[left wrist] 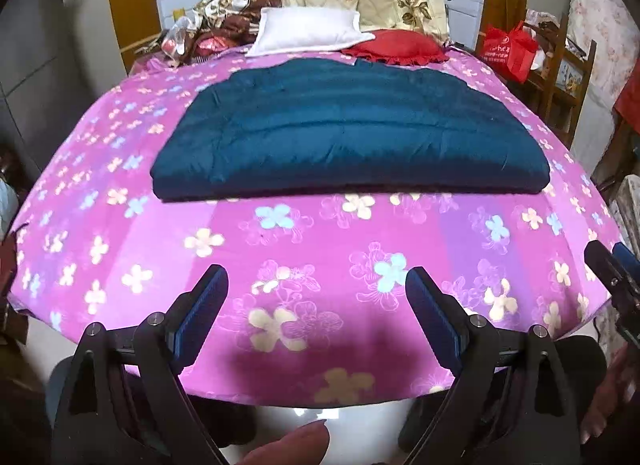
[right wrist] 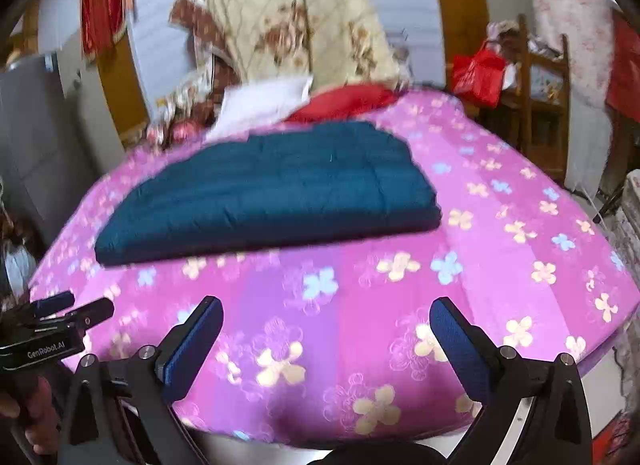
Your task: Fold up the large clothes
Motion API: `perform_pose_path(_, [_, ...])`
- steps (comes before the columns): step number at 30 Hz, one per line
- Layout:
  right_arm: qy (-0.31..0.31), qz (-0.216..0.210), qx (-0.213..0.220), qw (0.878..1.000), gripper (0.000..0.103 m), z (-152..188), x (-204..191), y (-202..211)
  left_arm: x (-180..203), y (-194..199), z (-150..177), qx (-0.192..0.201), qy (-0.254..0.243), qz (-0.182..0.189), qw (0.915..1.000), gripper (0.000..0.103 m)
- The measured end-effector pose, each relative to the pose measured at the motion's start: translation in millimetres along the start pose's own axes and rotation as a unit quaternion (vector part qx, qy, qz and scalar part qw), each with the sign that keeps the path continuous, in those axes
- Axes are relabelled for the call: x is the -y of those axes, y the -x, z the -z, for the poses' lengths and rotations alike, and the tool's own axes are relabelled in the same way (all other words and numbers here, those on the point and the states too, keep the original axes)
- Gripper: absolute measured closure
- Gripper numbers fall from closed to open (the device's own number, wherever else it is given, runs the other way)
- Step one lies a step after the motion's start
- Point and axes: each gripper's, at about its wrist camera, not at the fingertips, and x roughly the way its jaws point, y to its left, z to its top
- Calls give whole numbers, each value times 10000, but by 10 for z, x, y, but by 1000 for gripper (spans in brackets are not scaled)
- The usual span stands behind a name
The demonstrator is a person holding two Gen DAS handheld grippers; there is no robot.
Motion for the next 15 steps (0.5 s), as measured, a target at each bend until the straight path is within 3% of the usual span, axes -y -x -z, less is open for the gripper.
perform_pose_path(6, [-319, -421, 136, 9985, 0, 60, 2, 44, -4, 60, 19, -11, -8, 101, 9999, 13])
perform_pose_path(15, [-229, -384, -8, 9990, 0, 55, -47, -32, 15, 58, 51, -71, 13, 126, 9999, 13])
